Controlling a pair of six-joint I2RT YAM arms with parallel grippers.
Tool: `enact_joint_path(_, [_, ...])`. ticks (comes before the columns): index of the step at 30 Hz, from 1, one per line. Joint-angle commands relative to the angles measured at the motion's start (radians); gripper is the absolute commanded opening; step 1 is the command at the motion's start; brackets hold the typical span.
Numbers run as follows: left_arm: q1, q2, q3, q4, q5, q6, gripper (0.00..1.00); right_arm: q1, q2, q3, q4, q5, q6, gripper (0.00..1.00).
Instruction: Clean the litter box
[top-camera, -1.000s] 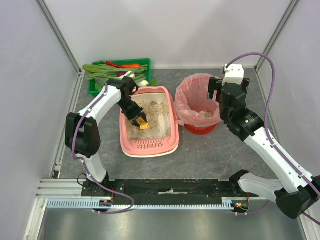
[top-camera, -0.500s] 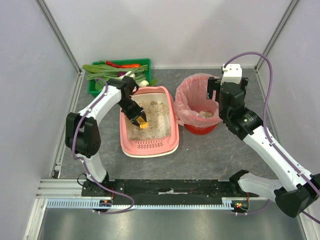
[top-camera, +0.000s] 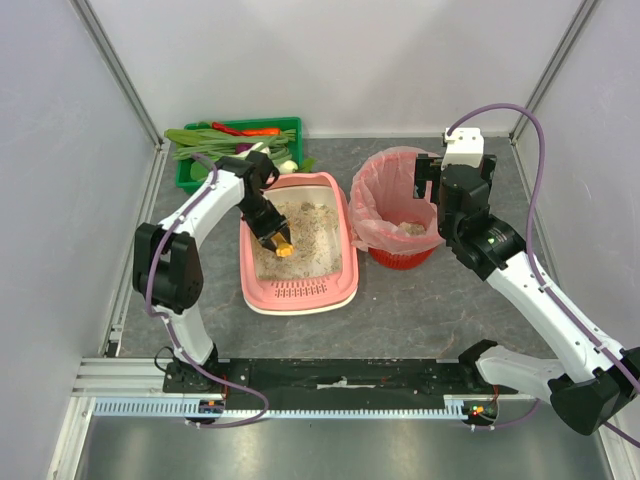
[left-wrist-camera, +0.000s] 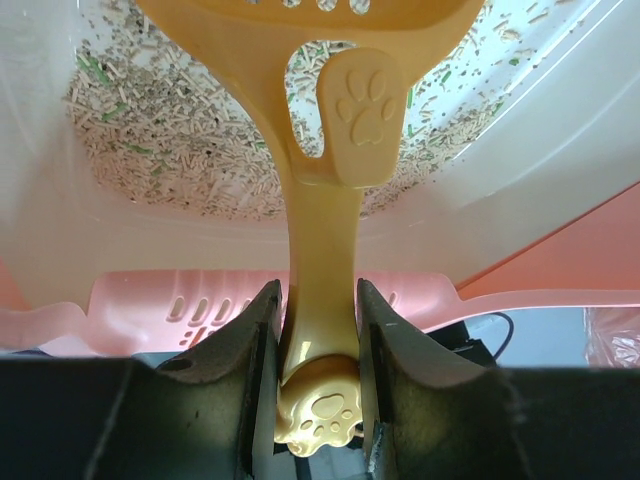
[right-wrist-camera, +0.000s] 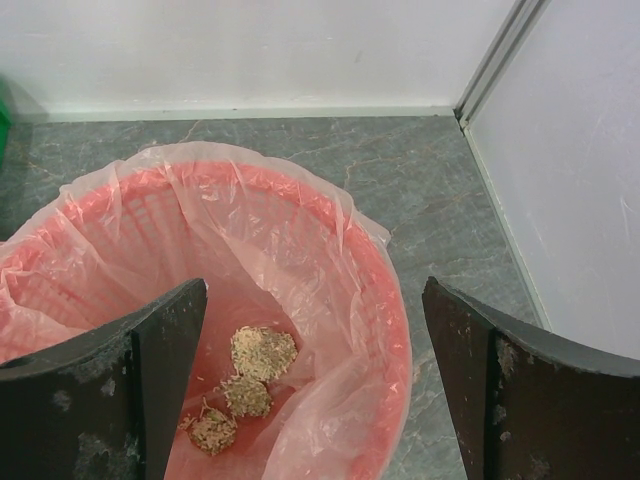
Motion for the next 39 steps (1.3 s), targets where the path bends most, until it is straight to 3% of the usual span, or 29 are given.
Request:
enact_joint_path(1, [-0.004, 0.009, 0.050, 0.046, -0.091, 0.090, 0.02, -0.004, -0.002, 0.047, 0.034, -0.013, -0.019, 0.98])
enact_joint_path(21, [-0.055, -0.002, 0.088, 0.038, -0.160, 0.274, 0.02, -0.003, 0.024, 0.065, 0.033, -0.018, -0.022, 0.98])
enact_joint_path(31, [-0.090, -0.207, -0.162, 0.092, -0.090, 0.378, 0.02, -0.003, 0.042, 0.091, 0.028, -0.014, -0.019, 0.98])
enact_joint_path(39, [-0.095, -0.315, -0.292, 0.225, -0.130, 0.464, 0.02, -0.001, 0.080, 0.126, 0.022, -0.021, -0.013, 0.98])
